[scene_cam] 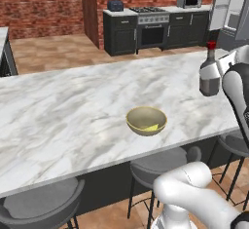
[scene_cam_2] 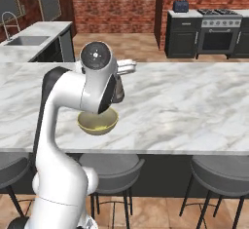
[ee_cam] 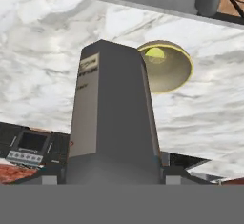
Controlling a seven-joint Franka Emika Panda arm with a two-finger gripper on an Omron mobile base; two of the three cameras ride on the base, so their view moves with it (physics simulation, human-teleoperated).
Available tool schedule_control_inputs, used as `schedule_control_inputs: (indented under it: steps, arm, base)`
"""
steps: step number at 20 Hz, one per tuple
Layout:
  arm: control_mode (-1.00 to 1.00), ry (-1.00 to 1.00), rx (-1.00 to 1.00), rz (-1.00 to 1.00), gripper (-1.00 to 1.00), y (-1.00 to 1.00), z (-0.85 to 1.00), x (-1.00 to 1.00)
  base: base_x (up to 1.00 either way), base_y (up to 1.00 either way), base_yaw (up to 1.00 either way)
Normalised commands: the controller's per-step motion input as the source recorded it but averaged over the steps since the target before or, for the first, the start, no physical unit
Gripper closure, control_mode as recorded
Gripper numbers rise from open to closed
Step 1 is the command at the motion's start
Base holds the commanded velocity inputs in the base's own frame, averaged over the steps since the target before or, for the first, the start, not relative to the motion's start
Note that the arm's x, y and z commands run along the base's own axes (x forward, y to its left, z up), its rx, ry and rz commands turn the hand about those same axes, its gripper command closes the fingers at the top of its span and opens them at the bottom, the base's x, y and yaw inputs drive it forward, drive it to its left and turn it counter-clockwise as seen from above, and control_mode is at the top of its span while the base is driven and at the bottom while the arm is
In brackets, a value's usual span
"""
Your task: There is a bowl on the dining counter. Grab a lemon wedge from the fridge and place it in the bowl. Then get the liquor bottle and glass cup from the cabinet and place them next to the bowl.
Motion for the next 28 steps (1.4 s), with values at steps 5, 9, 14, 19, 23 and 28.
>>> schedule_control_inputs:
  steps: [5,9,14,19,23,28]
  arm:
    - [-1.00,0.03,-0.03,0.13,1.00,-0.31,-0.76,0.77]
    - [-1.00,0.02,0.00,0.03,1.00,0.00,-0.78,0.60]
    - [-1.00,0.02,0.00,0.00,1.00,0.00,-0.72,0.47]
    - [-1.00,0.01,0.00,0.00,1.00,0.00,-0.66,0.27]
    - [-1.00,0.00,0.00,0.01,1.00,0.00,-0.57,0.25]
    - [-1.00,0.00,0.00,0.02,1.00,0.00,-0.45,0.37]
  base:
    - [0.00,0.00,0.00]
    - [0.00,0.00,0.00]
    - [0.00,0.00,0.00]
    - [0.00,0.00,0.00]
    - [0.00,0.00,0.00]
    - [0.00,0.00,0.00]
